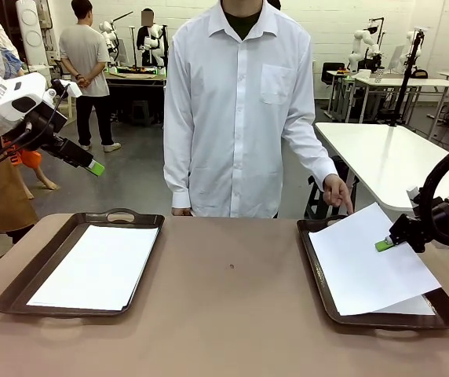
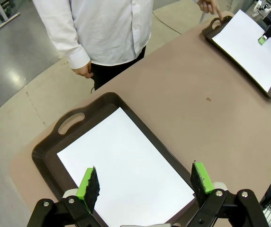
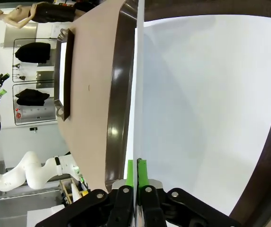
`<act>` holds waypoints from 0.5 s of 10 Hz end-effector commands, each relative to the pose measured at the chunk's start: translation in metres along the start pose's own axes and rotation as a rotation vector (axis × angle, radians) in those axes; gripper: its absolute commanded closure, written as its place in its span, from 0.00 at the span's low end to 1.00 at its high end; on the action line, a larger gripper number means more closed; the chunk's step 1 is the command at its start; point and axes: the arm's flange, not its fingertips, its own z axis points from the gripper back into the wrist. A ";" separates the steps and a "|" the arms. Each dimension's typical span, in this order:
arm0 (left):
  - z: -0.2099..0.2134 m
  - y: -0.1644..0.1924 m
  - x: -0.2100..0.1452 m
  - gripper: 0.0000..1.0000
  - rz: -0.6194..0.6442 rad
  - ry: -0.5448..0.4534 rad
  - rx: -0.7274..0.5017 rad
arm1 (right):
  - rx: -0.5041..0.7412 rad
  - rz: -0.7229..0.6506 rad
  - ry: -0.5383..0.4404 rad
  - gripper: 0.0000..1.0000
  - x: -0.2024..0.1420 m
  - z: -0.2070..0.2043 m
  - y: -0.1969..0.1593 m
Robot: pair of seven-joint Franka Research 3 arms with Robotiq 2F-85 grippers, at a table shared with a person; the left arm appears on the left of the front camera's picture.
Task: Sort the A4 documents.
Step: Place the A4 Paper in the designated Handle tray.
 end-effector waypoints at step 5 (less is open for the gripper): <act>0.001 0.001 -0.001 0.00 -0.002 -0.005 -0.012 | -0.118 -0.017 -0.006 0.52 -0.012 0.000 0.011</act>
